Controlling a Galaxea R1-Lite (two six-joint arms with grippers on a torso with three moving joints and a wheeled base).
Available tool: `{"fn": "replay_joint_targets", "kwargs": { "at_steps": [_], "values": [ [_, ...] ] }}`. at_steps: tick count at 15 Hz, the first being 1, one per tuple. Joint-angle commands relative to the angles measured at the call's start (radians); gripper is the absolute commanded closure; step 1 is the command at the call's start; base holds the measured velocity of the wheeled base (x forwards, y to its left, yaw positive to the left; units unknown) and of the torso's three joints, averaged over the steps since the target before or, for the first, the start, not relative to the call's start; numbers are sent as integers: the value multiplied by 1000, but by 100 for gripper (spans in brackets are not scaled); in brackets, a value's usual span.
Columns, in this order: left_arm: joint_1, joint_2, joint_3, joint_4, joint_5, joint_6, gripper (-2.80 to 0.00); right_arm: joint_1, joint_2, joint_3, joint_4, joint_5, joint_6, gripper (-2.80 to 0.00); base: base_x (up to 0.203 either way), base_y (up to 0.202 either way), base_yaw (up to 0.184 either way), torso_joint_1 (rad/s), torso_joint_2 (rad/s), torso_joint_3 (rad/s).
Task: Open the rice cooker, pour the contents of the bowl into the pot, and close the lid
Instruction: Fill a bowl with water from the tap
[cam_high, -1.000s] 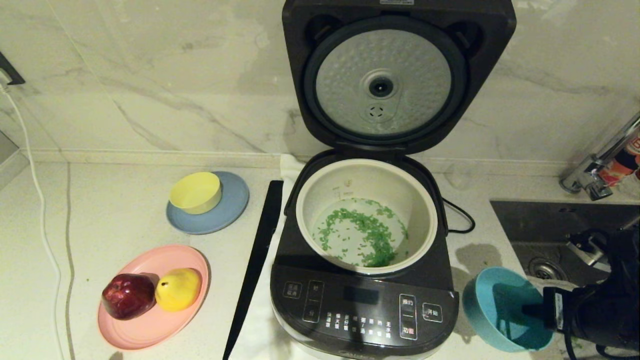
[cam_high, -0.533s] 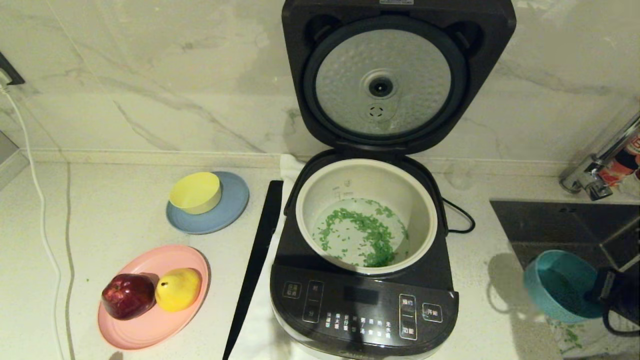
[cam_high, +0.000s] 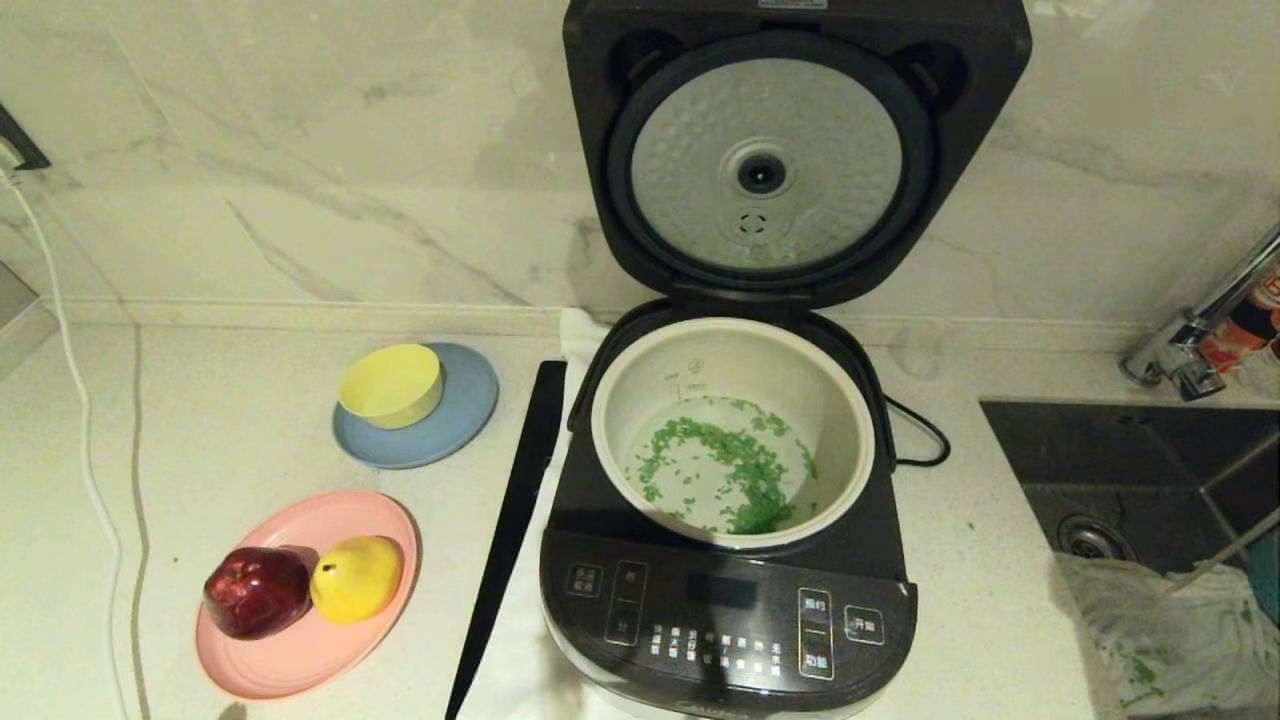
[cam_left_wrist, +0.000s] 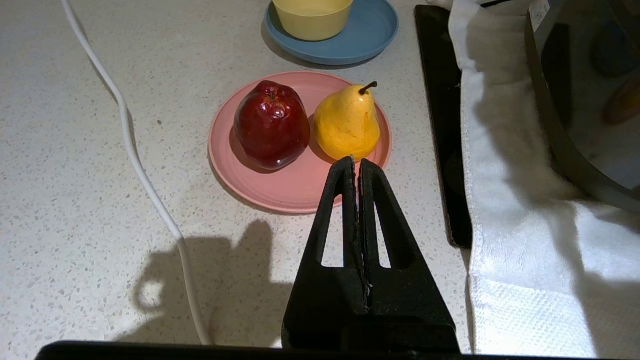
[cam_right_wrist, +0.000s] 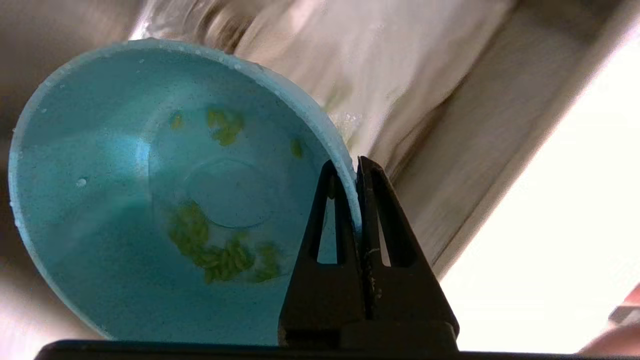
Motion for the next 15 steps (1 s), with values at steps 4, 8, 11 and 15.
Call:
{"fn": "replay_joint_targets", "kwargs": {
  "at_steps": [4,8,11,15],
  "values": [
    [0,-1,3,0,0,1,0,-120,218,-174,-10,33,11,0,0,0,0,0,0,0],
    [0,0,3,0,0,0,0,-120,261,-219,-5,51,19,0,0,0,0,0,0,0],
    [0,-1,3,0,0,-1,0,-107,268,-240,-5,72,22,0,0,0,0,0,0,0],
    [0,0,3,0,0,-1,0,-84,293,-281,-11,72,60,0,0,0,0,0,0,0]
  ]
}}
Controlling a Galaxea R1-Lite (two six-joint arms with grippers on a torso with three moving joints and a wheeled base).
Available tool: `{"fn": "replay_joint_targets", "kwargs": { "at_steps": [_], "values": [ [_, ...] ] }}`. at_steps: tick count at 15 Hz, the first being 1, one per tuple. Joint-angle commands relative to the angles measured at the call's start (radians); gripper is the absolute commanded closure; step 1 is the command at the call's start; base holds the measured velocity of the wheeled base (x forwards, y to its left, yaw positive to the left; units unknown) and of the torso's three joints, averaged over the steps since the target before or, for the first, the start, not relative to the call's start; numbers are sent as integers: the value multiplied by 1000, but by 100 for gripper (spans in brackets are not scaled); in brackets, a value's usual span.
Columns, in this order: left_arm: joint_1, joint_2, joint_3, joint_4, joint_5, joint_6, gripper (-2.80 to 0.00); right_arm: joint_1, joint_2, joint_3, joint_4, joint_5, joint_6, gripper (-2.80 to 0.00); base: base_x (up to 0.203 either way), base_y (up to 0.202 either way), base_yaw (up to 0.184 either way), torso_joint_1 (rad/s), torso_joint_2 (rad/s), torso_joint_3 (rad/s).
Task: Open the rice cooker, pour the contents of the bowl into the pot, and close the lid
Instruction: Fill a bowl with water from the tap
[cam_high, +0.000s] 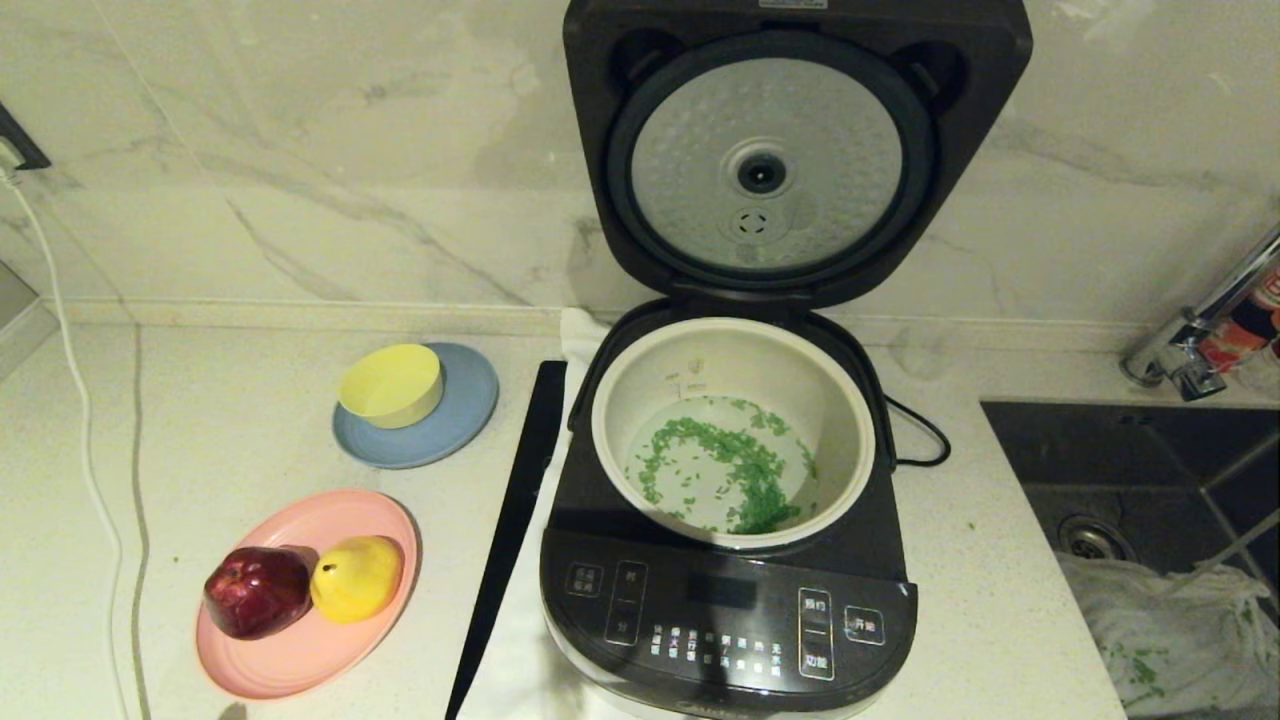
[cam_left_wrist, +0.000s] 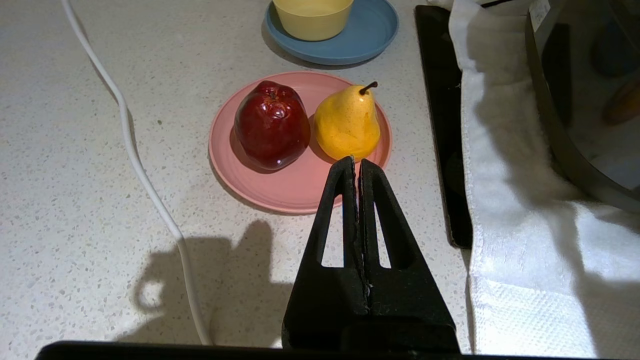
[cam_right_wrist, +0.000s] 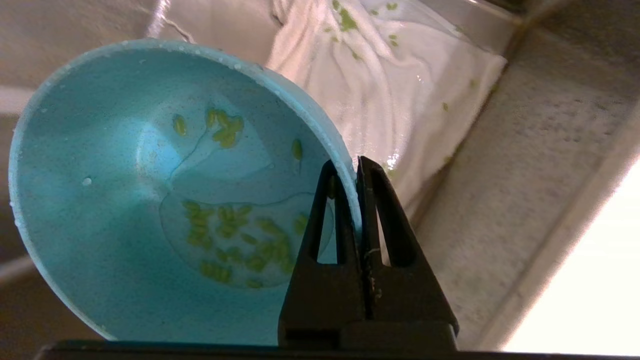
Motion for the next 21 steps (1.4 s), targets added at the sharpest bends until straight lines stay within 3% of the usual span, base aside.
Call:
{"fn": "replay_joint_targets", "kwargs": {
  "at_steps": [1,11,14,21],
  "values": [
    [0,1,3,0,0,0,0,8,26,-22,-8,1,9,0,0,0,0,0,0,0],
    [0,0,3,0,0,-1,0,66,69,-102,-7,-2,17,0,0,0,0,0,0,0],
    [0,-1,3,0,0,-1,0,83,98,-165,2,-10,54,0,0,0,0,0,0,0],
    [0,0,3,0,0,-1,0,88,53,-117,14,-11,54,0,0,0,0,0,0,0]
  ]
}}
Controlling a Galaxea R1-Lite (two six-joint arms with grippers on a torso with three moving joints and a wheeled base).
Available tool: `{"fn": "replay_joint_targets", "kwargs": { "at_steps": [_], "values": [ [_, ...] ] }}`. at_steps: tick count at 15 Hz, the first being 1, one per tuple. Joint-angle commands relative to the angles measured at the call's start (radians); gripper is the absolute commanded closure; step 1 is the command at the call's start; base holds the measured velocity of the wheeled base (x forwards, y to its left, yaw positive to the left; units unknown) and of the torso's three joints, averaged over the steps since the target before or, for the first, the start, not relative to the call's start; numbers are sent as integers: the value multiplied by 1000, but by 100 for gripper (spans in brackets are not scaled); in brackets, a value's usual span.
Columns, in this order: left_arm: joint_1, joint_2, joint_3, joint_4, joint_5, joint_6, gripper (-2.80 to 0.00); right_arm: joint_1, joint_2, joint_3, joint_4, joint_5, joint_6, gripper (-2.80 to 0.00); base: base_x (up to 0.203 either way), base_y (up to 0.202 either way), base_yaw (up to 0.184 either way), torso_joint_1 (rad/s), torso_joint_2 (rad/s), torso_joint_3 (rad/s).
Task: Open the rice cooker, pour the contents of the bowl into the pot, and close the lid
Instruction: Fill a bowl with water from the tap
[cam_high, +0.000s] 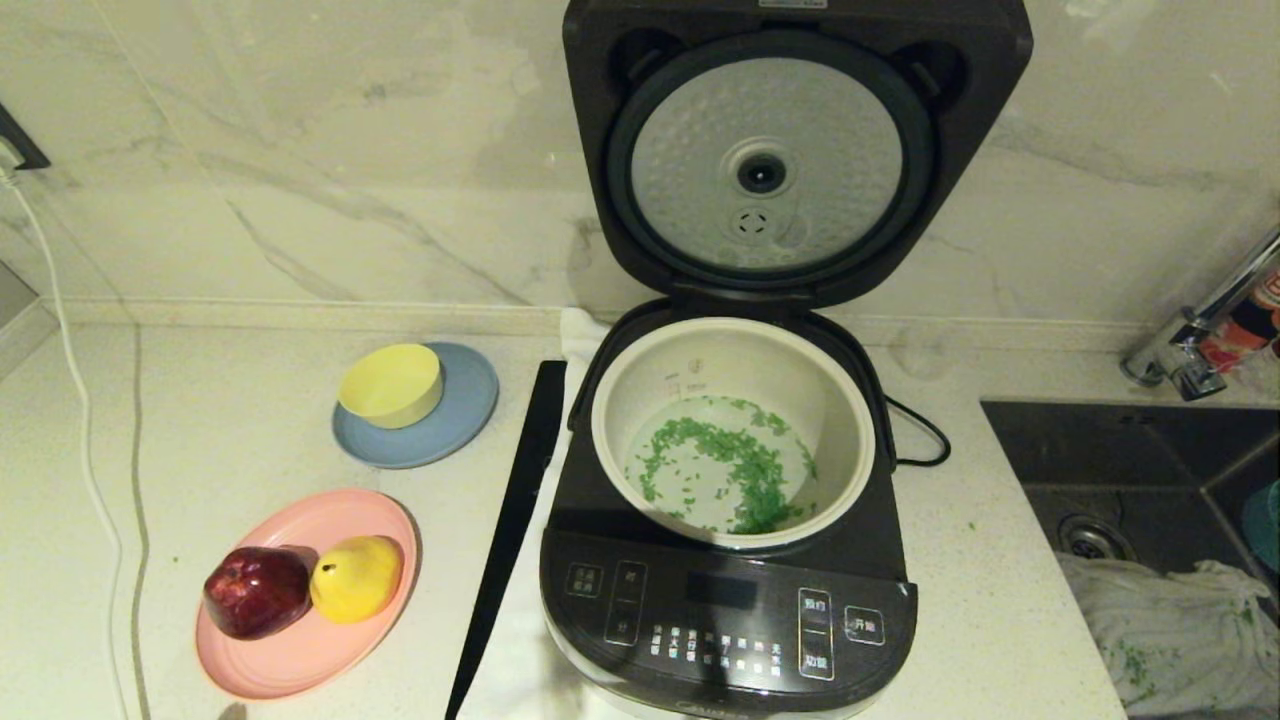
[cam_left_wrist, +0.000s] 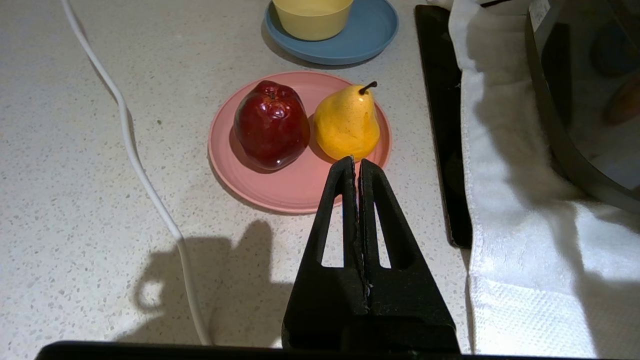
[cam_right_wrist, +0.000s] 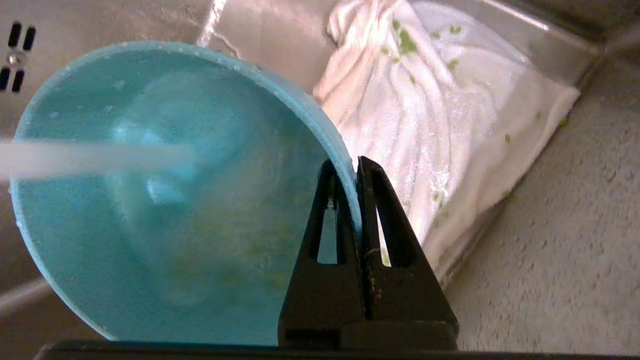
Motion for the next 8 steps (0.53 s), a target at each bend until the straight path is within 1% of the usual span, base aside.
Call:
{"fn": "replay_joint_targets", "kwargs": {
  "at_steps": [1,4,7,8],
  "values": [
    [0,0,3,-1,0,-1,0,2,-37,40,-2,2,0,0,0,0,0,0,0,0],
    [0,-1,3,-1,0,-1,0,28,-115,140,-6,2,-15,0,0,0,0,0,0,0],
    [0,-1,3,-1,0,1,0,88,-262,255,-4,2,-57,0,0,0,0,0,0,0],
    [0,-1,3,-1,0,1,0,122,-329,293,2,1,-72,0,0,0,0,0,0,0]
  ]
}}
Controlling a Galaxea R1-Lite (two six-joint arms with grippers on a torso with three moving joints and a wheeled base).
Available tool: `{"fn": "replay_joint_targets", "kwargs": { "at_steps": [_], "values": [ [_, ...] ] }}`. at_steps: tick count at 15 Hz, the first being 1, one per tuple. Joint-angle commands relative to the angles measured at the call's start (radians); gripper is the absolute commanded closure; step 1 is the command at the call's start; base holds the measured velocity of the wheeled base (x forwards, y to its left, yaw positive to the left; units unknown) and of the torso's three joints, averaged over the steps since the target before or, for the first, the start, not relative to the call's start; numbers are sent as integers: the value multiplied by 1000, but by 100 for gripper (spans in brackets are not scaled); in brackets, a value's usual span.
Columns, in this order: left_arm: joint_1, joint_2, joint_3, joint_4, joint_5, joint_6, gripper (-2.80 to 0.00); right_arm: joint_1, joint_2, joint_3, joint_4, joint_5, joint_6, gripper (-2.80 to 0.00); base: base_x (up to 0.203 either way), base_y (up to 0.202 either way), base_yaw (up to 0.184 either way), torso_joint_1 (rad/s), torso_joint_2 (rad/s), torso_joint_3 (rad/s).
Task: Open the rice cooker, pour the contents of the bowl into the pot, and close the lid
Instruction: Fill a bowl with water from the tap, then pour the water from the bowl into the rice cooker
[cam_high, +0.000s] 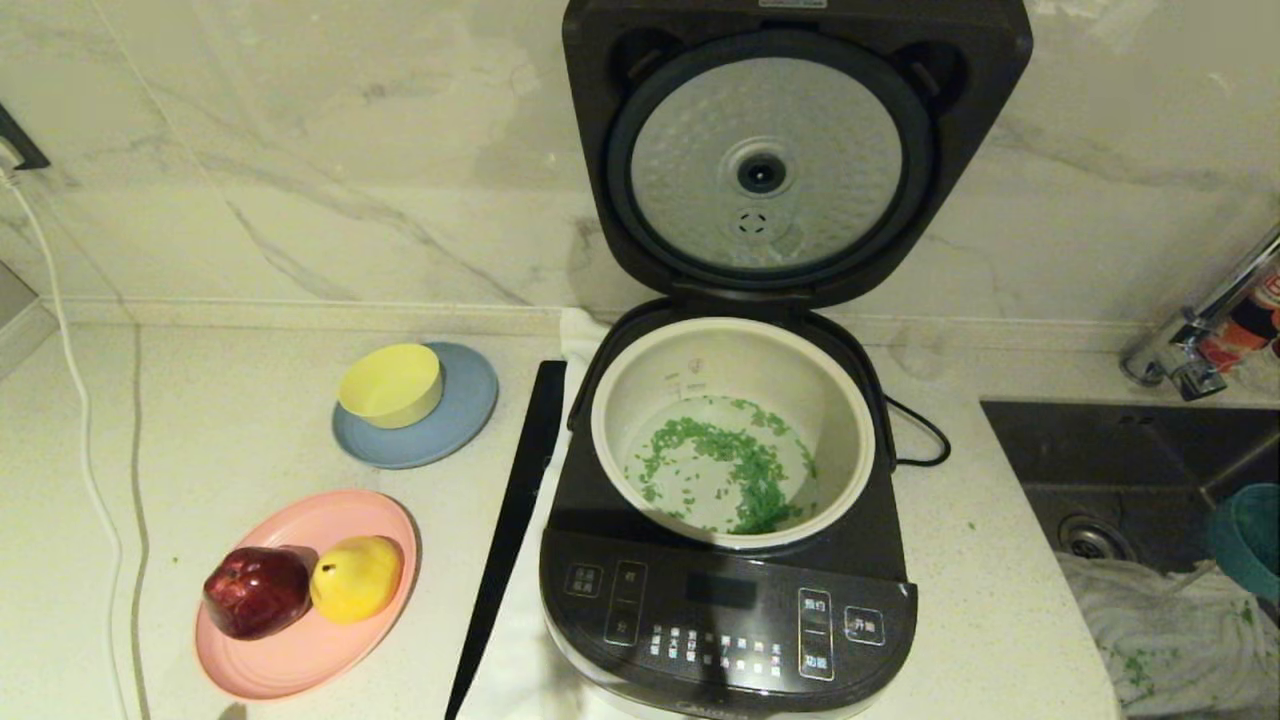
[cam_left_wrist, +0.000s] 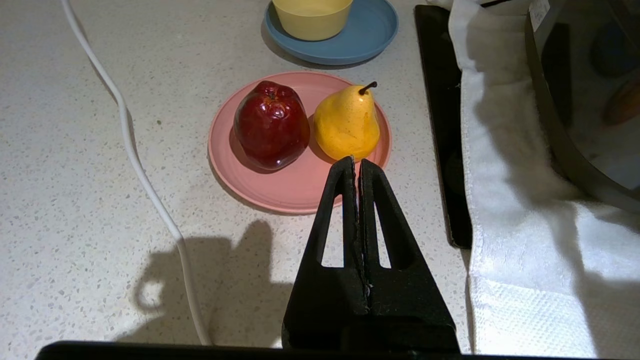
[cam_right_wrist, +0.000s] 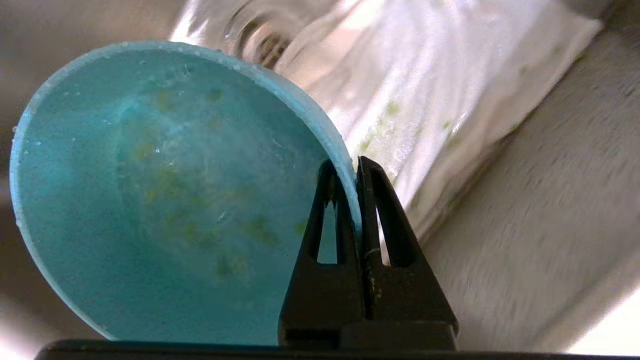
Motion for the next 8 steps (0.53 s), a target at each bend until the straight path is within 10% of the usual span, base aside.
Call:
{"fn": "replay_joint_targets", "kwargs": {
  "at_steps": [1,8],
  "values": [
    [0,0,3,-1,0,-1,0,82,-207,85,21,0,-20,0,0,0,0,0,0,0],
    [0,-1,3,-1,0,-1,0,668,-649,-98,632,-69,-33,0,0,0,0,0,0,0]
  ]
}}
